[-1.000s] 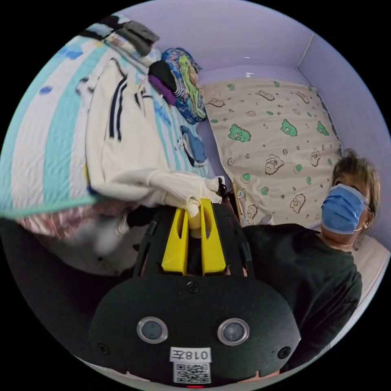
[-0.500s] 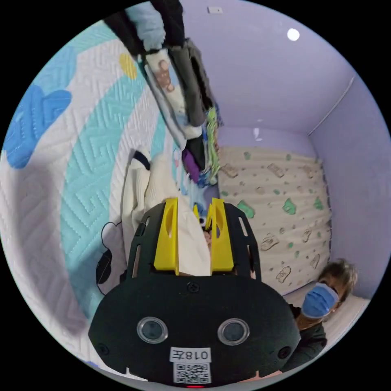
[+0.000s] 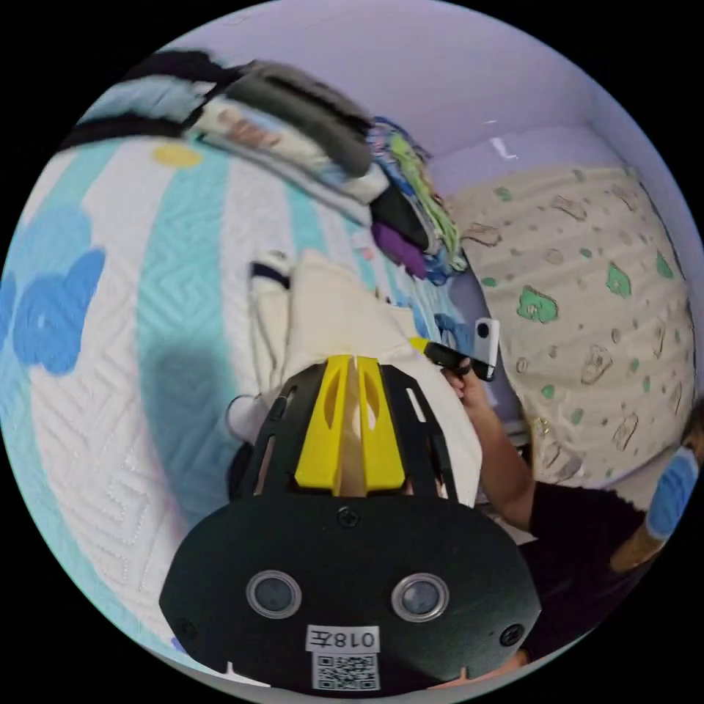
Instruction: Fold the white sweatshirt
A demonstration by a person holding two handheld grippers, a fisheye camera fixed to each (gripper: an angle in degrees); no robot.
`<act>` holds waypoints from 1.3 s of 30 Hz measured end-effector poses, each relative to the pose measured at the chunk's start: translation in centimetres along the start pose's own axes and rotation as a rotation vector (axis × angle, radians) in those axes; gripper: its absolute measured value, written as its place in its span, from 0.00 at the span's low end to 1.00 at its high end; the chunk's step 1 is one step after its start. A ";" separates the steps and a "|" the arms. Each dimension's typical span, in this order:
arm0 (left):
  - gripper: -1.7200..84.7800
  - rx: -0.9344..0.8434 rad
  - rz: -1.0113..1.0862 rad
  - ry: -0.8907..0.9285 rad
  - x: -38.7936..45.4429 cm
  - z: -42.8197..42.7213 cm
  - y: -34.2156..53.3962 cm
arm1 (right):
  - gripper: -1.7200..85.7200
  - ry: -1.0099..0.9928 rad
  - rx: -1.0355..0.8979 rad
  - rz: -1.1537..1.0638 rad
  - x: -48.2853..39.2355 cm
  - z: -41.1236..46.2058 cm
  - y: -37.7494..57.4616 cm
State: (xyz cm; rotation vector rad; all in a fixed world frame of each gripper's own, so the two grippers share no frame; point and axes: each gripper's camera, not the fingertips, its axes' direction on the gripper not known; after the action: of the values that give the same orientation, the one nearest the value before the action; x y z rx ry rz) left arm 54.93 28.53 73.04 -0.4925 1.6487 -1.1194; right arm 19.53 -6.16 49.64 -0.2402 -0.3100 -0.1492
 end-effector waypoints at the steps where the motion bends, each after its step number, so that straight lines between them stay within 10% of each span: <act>1: 0.04 0.045 -0.031 0.048 -0.7 -0.6 0.2 | 0.05 -0.064 0.023 0.013 0.3 -0.4 0.1; 9: 0.13 0.503 0.127 -0.041 2.1 -8.4 2.4 | 0.15 0.037 0.280 -0.007 -0.4 -6.2 1.8; 28: 0.15 0.082 0.058 -0.142 6.0 -2.2 -8.5 | 0.14 -0.203 0.047 0.097 0.5 -1.1 -0.3; 39: 0.11 0.439 0.655 -0.160 23.9 -10.8 1.2 | 0.10 -0.080 0.361 -0.348 -14.9 -8.1 9.0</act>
State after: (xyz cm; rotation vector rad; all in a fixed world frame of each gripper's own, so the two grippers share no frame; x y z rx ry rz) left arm 36.33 15.45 59.93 0.2309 1.2310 -0.8719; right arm 9.45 2.02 35.50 0.1689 -0.4502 -0.4229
